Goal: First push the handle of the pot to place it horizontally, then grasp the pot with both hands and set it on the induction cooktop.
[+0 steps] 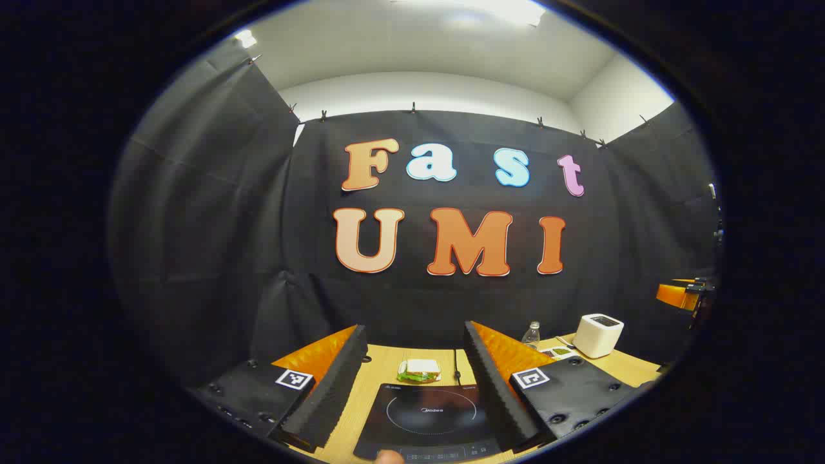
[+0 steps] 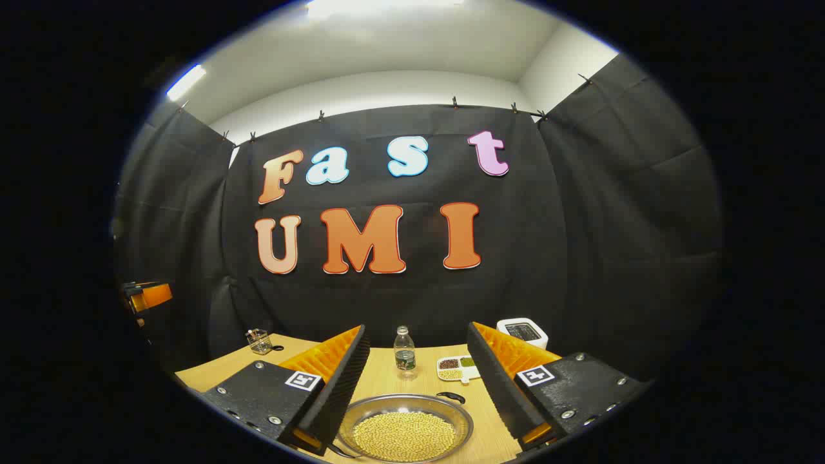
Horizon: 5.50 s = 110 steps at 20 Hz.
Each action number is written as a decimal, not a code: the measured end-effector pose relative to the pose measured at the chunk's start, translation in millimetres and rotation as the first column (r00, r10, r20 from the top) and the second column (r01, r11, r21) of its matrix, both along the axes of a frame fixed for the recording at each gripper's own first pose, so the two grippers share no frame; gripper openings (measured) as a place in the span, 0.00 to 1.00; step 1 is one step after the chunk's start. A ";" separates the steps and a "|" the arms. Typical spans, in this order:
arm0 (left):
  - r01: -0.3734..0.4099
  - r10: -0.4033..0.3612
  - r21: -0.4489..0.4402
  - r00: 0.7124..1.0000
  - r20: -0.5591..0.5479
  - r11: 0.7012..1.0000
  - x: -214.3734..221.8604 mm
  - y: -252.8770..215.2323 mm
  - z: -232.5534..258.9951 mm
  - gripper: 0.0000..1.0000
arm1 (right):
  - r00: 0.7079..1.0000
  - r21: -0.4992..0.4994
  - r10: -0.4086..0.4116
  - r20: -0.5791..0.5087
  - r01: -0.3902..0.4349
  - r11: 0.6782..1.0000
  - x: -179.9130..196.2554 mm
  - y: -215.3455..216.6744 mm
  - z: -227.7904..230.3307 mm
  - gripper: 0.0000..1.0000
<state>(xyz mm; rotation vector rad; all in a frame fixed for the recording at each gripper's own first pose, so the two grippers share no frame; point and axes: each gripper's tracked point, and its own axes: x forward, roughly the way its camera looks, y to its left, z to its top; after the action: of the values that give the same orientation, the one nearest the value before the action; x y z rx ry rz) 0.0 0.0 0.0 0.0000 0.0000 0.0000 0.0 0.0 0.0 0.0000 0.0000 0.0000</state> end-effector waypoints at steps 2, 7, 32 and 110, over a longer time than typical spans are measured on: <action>-0.003 0.003 0.014 1.000 0.009 1.000 0.7 0.5 4.2 0.97 | 1.000 -0.005 -0.001 -0.003 0.001 1.000 -0.8 -1.8 -0.5 0.95; 0.028 -0.028 0.013 1.000 0.014 1.000 1.3 -13.4 6.9 0.97 | 1.000 0.007 -0.007 0.000 0.007 1.000 -3.1 -8.4 -1.0 0.95; 0.050 -0.050 -0.008 0.998 -0.046 0.999 -3.0 -16.1 -10.1 0.97 | 0.990 -0.011 0.017 -0.140 -0.018 1.000 -6.6 -12.9 -84.8 0.22; -0.033 0.031 -0.009 0.982 -0.188 0.999 22.5 42.0 -107.8 0.98 | 0.751 0.329 0.306 -0.585 -0.126 0.936 39.2 209.4 -354.4 0.00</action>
<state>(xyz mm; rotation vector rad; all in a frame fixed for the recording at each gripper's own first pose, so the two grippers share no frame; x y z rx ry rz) 22.5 42.0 -107.8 -0.0122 0.1887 0.0324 39.2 209.4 -354.4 0.2781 0.6836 0.2393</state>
